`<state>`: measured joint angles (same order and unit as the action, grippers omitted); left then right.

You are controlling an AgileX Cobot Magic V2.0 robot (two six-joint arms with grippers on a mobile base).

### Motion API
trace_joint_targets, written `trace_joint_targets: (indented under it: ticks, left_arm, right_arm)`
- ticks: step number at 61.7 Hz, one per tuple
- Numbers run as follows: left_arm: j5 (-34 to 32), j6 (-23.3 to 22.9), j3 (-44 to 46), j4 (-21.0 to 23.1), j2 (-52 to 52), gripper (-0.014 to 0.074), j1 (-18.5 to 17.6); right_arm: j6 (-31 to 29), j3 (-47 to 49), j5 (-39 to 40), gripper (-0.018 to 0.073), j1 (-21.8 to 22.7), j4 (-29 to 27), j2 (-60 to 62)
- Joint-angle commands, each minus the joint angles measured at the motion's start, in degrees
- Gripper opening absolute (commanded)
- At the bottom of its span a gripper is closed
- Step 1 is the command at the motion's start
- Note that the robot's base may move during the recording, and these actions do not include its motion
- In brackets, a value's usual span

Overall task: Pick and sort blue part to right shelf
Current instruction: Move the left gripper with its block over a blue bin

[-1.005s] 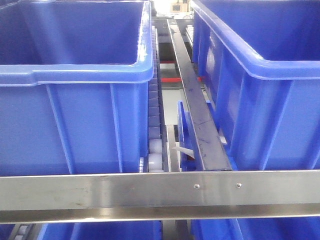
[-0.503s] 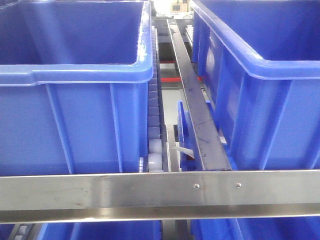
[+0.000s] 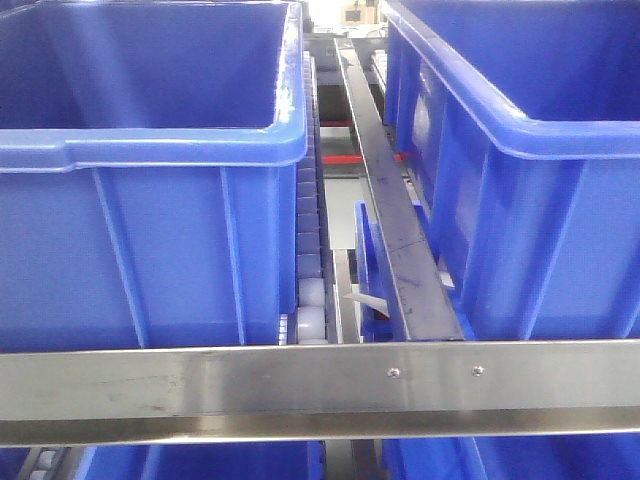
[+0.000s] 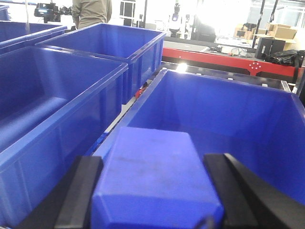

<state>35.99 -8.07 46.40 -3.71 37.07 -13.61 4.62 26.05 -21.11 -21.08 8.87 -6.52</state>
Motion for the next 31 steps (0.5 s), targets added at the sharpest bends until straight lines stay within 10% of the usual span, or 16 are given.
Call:
trace_joint_targets:
  ticks: [1, 31]
  left_arm:
    - [-4.79, 0.53, 6.39, 0.58, 7.60, 0.0333, 0.10]
    - [-6.68, 0.89, 25.41, 0.75, 43.30, 0.0333, -2.04]
  right_arm:
    - [-0.41, 1.51, 5.61, 0.0190, 0.06, 0.70, -0.78]
    - [-0.41, 1.51, 5.55, 0.0190, 0.06, 0.70, -0.78]
